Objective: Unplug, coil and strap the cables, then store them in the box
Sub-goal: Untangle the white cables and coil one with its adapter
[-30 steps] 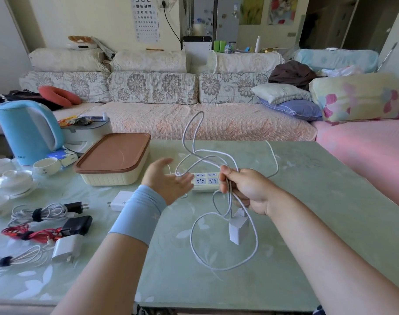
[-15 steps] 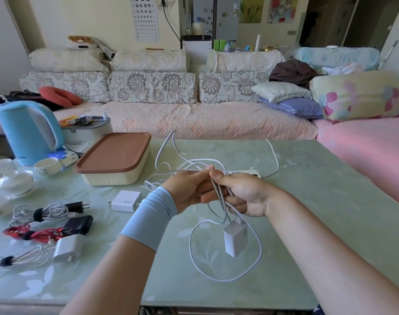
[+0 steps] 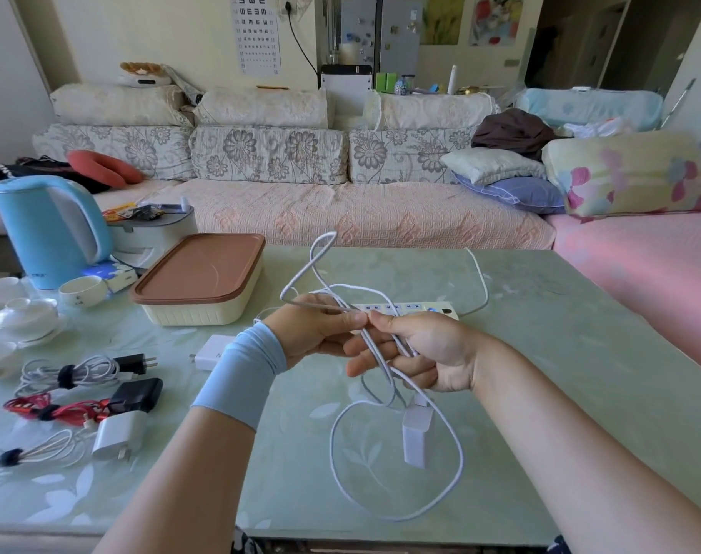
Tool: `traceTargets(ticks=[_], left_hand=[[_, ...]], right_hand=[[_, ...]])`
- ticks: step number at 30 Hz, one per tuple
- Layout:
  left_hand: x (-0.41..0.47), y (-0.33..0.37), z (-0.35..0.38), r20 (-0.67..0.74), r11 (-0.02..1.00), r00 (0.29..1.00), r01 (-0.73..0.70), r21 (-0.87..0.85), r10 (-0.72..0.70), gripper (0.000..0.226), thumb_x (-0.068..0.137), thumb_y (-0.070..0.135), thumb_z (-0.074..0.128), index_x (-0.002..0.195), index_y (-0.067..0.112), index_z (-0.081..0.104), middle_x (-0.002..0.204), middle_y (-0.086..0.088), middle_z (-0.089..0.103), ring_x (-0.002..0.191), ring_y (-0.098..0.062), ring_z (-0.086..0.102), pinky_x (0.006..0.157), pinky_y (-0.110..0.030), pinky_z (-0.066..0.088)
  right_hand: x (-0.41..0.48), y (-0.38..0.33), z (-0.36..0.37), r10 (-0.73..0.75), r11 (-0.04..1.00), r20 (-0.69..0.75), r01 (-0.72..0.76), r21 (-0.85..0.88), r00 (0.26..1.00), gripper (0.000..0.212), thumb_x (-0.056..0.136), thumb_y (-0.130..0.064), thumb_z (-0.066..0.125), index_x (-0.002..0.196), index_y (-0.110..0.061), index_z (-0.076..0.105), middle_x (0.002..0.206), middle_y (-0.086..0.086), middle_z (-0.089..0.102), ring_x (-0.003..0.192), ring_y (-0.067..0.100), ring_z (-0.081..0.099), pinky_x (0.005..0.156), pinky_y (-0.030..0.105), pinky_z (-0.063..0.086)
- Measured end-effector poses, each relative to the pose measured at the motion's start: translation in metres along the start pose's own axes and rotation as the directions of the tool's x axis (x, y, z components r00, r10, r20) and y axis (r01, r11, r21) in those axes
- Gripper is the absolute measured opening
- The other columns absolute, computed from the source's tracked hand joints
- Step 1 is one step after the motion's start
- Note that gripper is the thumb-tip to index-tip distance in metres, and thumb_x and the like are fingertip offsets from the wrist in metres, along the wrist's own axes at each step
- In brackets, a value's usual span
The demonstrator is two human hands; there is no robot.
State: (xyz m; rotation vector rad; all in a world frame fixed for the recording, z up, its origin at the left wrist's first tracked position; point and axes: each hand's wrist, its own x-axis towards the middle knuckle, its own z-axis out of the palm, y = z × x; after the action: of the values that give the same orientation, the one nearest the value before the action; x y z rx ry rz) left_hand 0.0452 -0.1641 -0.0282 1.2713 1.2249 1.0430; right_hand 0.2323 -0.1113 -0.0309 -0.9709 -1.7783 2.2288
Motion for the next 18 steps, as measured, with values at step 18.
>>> traceTargets(ticks=[18], left_hand=[[0.014, -0.010, 0.018, -0.111, 0.868, 0.989, 0.030, -0.496, -0.097, 0.029, 0.093, 0.039, 0.055, 0.092, 0.011, 0.058, 0.072, -0.004, 0.045, 0.060, -0.018, 0.050, 0.060, -0.027, 0.054]], right_hand=[[0.007, 0.005, -0.009, -0.146, 0.987, -0.146, 0.135, -0.082, 0.978, 0.030, 0.079, -0.039, 0.066, 0.088, -0.010, 0.066, 0.073, 0.006, 0.070, 0.035, 0.002, 0.026, 0.041, 0.022, 0.008]])
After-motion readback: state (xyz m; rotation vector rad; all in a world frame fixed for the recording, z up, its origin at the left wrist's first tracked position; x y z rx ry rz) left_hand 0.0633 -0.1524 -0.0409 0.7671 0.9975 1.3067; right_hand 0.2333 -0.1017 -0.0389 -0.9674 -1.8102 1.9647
